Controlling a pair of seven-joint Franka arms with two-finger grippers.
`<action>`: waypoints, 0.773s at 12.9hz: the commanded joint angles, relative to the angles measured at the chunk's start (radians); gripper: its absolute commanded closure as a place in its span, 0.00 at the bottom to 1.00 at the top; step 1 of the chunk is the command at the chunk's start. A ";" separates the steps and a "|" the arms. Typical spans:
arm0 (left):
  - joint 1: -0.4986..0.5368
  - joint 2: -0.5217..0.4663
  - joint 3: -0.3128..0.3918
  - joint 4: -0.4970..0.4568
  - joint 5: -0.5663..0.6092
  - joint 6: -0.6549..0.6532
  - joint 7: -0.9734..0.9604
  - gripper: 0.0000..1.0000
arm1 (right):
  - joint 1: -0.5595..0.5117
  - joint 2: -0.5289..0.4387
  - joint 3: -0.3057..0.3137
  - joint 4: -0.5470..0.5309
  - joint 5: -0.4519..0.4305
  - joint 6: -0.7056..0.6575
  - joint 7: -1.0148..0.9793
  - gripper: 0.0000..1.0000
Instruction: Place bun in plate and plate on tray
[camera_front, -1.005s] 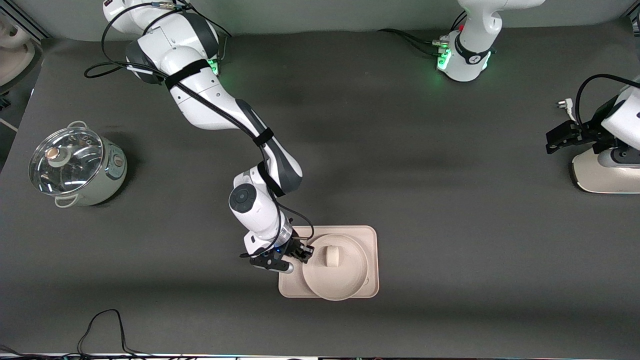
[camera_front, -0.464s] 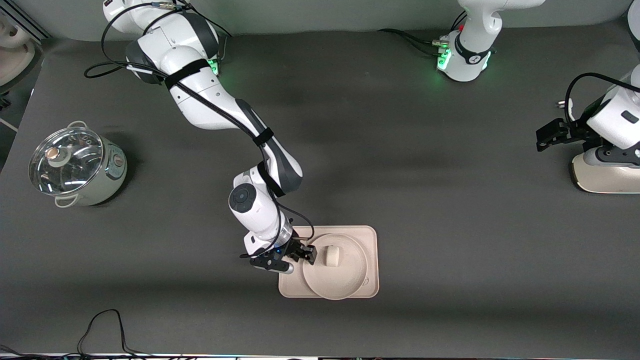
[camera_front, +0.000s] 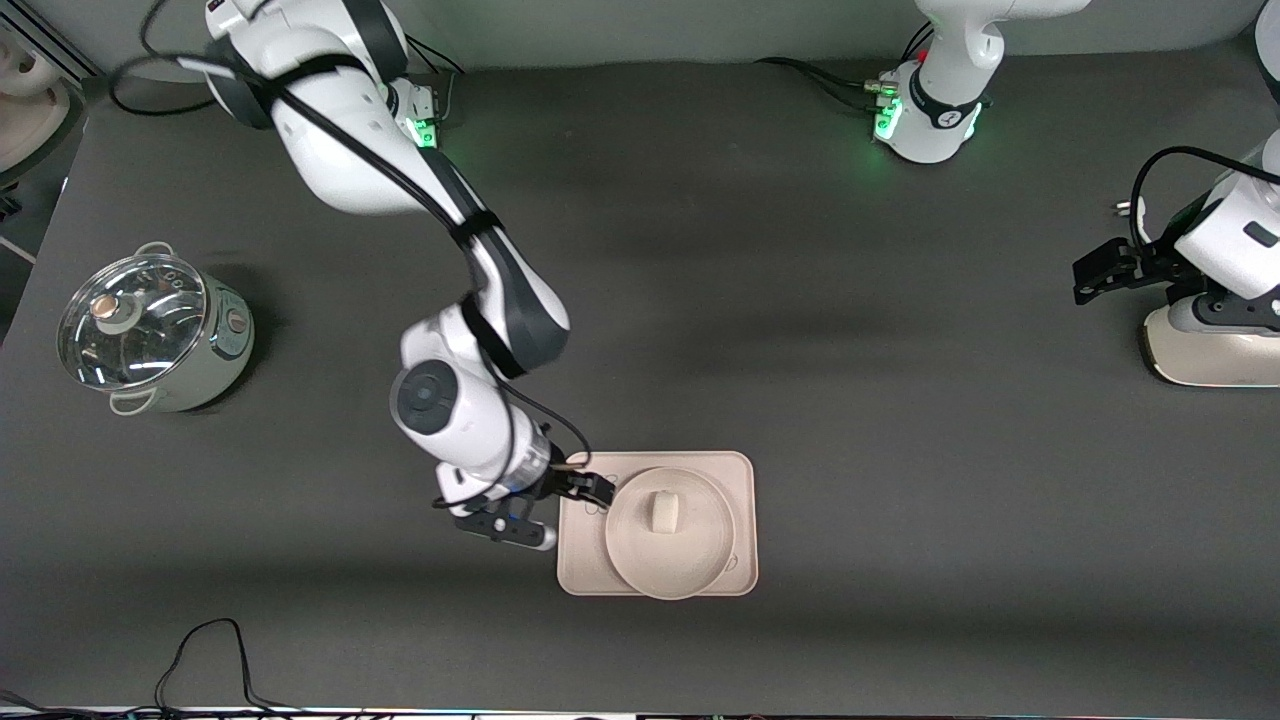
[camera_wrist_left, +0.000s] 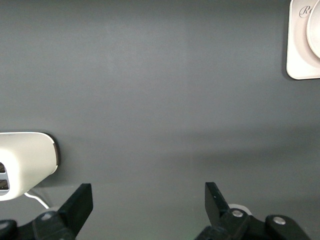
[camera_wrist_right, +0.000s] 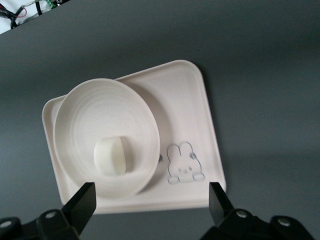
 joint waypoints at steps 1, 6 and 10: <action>-0.009 -0.013 0.004 0.001 -0.003 0.000 -0.013 0.00 | -0.002 -0.170 -0.034 -0.045 0.014 -0.211 -0.031 0.00; -0.006 -0.016 0.004 0.016 -0.006 -0.022 -0.006 0.00 | -0.126 -0.526 -0.031 -0.230 -0.072 -0.456 -0.176 0.00; -0.006 -0.010 0.005 0.012 -0.006 -0.029 -0.004 0.00 | -0.270 -0.747 -0.015 -0.387 -0.150 -0.556 -0.357 0.00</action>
